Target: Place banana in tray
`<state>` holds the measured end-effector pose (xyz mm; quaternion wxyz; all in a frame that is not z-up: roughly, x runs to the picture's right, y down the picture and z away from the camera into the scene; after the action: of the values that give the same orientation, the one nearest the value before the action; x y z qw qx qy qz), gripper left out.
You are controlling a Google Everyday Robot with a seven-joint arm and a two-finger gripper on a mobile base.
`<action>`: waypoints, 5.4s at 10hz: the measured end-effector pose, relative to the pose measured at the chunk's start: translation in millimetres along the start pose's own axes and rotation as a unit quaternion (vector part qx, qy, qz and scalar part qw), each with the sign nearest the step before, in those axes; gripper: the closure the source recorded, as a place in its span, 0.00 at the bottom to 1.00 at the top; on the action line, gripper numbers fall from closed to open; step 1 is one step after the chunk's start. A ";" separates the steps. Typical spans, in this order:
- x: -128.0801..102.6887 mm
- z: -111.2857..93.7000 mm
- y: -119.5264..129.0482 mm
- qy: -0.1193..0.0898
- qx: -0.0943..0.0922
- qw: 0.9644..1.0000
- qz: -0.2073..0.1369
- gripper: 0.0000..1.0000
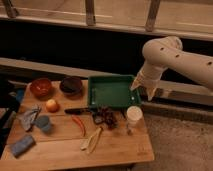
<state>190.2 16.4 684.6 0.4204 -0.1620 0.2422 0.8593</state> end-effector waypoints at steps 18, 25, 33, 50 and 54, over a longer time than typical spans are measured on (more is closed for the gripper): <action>5.9 3.8 5.5 0.004 0.002 1.000 -0.010 0.35; 66.3 22.2 50.9 0.039 0.000 0.996 -0.083 0.35; 147.9 71.0 108.9 0.107 0.001 0.980 -0.170 0.35; 252.1 206.0 118.4 0.233 0.070 0.942 -0.230 0.35; 256.0 227.2 106.5 0.287 0.093 0.928 -0.219 0.58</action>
<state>-64.2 250.3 779.7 0.5234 -0.4109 0.3900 0.6365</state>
